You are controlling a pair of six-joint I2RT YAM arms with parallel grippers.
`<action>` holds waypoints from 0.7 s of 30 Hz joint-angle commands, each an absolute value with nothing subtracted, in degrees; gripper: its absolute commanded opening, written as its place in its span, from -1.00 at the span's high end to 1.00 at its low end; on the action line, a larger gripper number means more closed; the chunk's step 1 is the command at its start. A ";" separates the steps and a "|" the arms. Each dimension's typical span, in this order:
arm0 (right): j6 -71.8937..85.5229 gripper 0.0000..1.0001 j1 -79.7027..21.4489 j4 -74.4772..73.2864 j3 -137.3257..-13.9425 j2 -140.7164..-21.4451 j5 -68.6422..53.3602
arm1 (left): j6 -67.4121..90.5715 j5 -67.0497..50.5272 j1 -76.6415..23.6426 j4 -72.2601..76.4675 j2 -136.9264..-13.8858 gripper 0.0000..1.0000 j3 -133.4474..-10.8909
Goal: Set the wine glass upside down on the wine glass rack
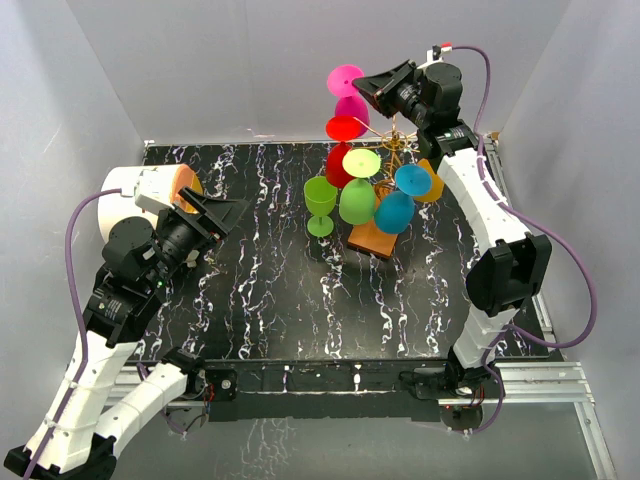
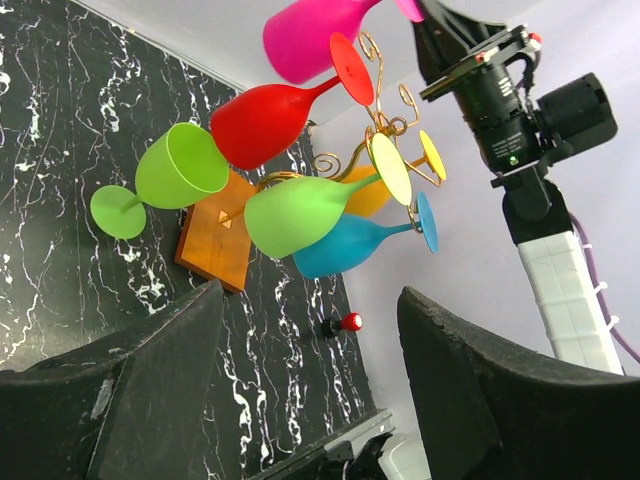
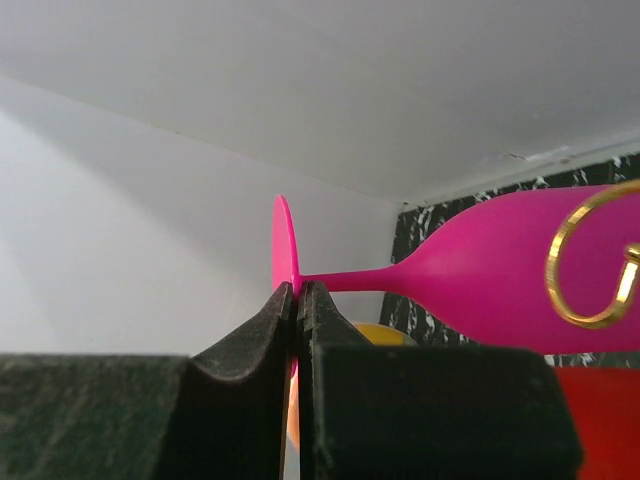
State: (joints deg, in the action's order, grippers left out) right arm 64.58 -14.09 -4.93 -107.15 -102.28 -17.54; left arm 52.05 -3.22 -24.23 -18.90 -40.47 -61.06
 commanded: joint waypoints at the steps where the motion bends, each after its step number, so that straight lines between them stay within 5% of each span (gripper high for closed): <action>1: 64.56 1.00 -13.37 -9.55 -109.06 -101.75 -15.54 | 51.90 -3.89 -24.44 -18.72 -40.13 -0.38 -60.48; 21: 72.48 1.00 -11.48 -12.10 -97.66 -90.58 -5.58 | 52.40 -3.52 -24.43 -18.71 -39.83 -0.38 -59.94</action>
State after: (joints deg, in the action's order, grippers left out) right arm 70.70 -12.08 -13.78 -97.60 -93.54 -8.88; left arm 52.51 -3.20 -24.23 -18.92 -40.40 -60.10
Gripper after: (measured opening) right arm 0.018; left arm 0.687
